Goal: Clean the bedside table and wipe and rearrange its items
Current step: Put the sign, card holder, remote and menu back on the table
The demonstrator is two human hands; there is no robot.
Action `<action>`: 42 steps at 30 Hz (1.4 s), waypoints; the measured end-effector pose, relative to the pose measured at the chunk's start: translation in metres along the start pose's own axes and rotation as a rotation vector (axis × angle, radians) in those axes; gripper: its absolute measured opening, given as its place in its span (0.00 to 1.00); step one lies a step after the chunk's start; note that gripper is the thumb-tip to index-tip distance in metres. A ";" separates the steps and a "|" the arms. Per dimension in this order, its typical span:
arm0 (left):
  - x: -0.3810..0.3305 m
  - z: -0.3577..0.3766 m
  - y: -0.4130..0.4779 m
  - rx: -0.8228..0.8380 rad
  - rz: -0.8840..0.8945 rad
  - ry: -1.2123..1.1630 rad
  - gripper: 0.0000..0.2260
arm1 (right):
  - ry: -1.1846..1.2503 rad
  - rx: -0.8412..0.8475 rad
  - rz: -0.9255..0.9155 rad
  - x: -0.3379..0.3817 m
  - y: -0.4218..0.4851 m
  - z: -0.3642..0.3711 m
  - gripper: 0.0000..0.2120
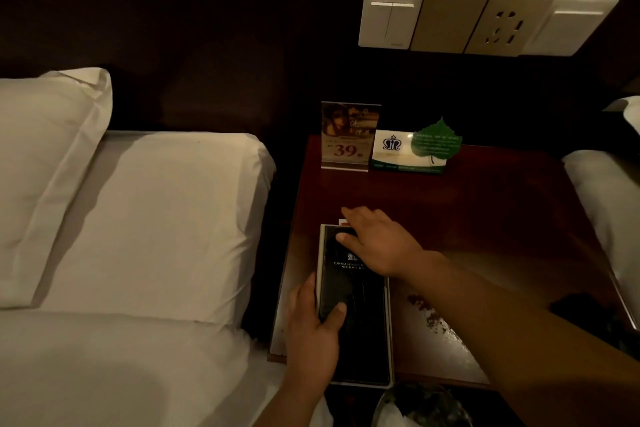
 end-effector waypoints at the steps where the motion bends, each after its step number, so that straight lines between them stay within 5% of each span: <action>1: 0.000 0.000 0.000 -0.001 0.003 -0.006 0.27 | 0.016 -0.010 0.013 -0.003 -0.001 0.000 0.32; 10: 0.000 0.000 -0.001 -0.022 0.027 -0.007 0.27 | 0.179 -0.052 0.042 -0.015 -0.006 0.002 0.31; 17: 0.001 -0.001 0.000 -0.015 0.062 0.016 0.27 | 0.456 -0.290 0.217 -0.034 -0.024 -0.006 0.27; 28: 0.002 -0.001 0.002 0.002 0.071 0.023 0.27 | 0.405 -0.271 0.200 -0.034 -0.041 0.000 0.28; 32: 0.003 -0.001 0.003 0.020 0.061 0.020 0.28 | 0.542 -0.495 0.344 -0.036 -0.088 0.012 0.23; 35: 0.004 -0.001 0.004 0.054 0.043 -0.010 0.28 | 0.628 -0.443 0.418 -0.023 -0.125 0.052 0.21; 42: -0.007 0.000 0.000 0.229 0.046 0.114 0.44 | 0.633 -0.490 0.543 0.012 -0.130 0.085 0.19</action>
Point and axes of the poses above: each hand's wrist, its own y-axis towards the middle knuckle, its own z-axis out of the palm, x = y × z, the point moved 5 cm from there along y, towards the middle knuckle, and after that the axes turned 5 degrees about y, right-handed, at the moved point
